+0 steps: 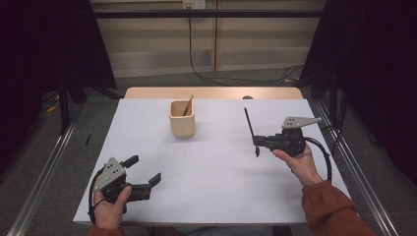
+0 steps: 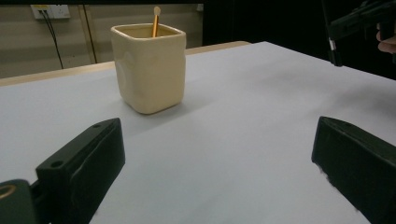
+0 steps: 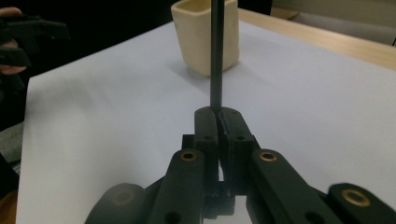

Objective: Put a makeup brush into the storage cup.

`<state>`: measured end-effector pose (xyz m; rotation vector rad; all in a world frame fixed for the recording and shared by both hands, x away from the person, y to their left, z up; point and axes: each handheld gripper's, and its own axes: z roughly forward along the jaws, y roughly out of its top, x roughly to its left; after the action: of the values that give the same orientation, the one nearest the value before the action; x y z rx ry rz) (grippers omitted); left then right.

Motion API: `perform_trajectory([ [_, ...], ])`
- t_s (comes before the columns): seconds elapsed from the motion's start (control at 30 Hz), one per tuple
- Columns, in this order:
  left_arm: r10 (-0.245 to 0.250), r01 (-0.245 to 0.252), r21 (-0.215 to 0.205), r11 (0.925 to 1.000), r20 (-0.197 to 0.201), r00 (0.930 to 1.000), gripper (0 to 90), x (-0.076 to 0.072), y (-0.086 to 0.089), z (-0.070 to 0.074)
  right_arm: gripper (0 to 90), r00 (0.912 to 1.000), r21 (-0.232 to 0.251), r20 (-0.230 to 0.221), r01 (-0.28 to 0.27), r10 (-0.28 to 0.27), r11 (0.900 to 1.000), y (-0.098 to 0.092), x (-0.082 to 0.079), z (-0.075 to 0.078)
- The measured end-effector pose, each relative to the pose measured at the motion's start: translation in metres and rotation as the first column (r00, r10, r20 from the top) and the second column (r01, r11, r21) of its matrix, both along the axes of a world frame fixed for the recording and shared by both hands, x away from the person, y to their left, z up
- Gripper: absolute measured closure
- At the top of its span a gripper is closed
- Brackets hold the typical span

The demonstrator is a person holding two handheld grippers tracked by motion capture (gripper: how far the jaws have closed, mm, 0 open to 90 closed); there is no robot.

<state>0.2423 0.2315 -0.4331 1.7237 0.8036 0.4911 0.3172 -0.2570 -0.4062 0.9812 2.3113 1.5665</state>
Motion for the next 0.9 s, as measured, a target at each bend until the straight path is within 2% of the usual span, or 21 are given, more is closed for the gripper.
perform_trajectory([
  [0.2, -0.001, 0.001, -0.004, 1.0000, 0.003, 1.0000, 2.6, 0.000, 0.000, 0.000, 86.1, 0.9971, 0.074, 0.075, 0.004, -0.009, 0.997, -0.006, -0.010, 0.013],
  [0.3, -0.001, 0.001, -0.015, 0.9999, 0.005, 1.0000, 2.6, -0.001, 0.000, 0.000, 86.1, 0.9956, 0.094, 0.092, 0.004, -0.013, 0.996, -0.009, -0.012, 0.018],
  [0.43, 0.000, 0.000, -0.015, 0.9999, 0.001, 1.0000, 2.6, 0.000, 0.000, 0.000, 86.1, 0.9960, 0.098, 0.089, -0.002, -0.007, 0.995, -0.009, -0.011, 0.018],
  [0.67, -0.003, 0.003, -0.010, 1.0000, 0.001, 1.0000, 2.6, 0.000, 0.000, 0.000, 86.1, 0.9930, 0.108, 0.096, -0.079, 0.069, 0.991, 0.001, -0.011, 0.024],
  [0.9, -0.003, 0.003, -0.009, 1.0000, -0.001, 1.0000, 2.6, 0.000, 0.000, 0.000, 86.1, 0.9837, 0.101, 0.086, -0.166, 0.158, 0.981, 0.019, -0.009, 0.028],
])
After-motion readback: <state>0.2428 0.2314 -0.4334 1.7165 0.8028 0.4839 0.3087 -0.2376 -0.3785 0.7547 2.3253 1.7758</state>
